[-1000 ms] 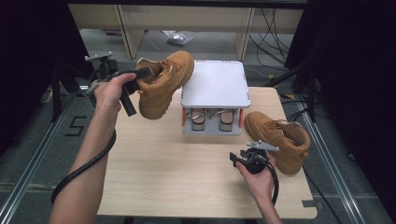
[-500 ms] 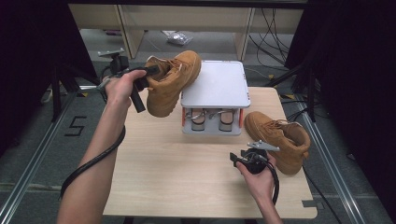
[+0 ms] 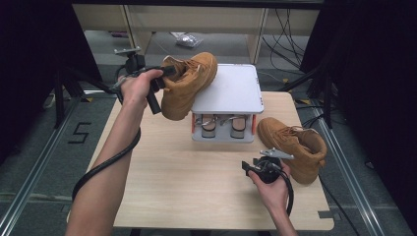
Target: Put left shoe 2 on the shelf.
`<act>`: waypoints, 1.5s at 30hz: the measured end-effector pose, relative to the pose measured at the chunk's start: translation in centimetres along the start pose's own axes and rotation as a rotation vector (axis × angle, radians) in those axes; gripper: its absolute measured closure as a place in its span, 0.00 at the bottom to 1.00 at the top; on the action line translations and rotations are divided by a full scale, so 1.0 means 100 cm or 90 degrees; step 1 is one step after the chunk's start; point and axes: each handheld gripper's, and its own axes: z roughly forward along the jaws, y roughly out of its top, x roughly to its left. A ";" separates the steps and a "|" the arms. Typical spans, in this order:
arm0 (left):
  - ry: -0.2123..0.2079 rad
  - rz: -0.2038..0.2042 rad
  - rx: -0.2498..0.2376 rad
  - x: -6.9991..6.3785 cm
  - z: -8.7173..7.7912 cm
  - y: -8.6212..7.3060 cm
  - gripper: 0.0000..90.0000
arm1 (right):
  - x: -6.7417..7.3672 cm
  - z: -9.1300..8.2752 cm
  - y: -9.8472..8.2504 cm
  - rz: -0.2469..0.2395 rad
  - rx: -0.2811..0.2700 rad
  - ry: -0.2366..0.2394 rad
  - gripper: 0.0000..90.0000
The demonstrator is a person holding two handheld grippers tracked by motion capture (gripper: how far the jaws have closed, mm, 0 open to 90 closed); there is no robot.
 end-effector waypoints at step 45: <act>-0.020 0.100 -0.019 -0.021 0.000 0.000 0.47 | 0.009 0.000 0.000 -0.003 0.016 0.001 0.54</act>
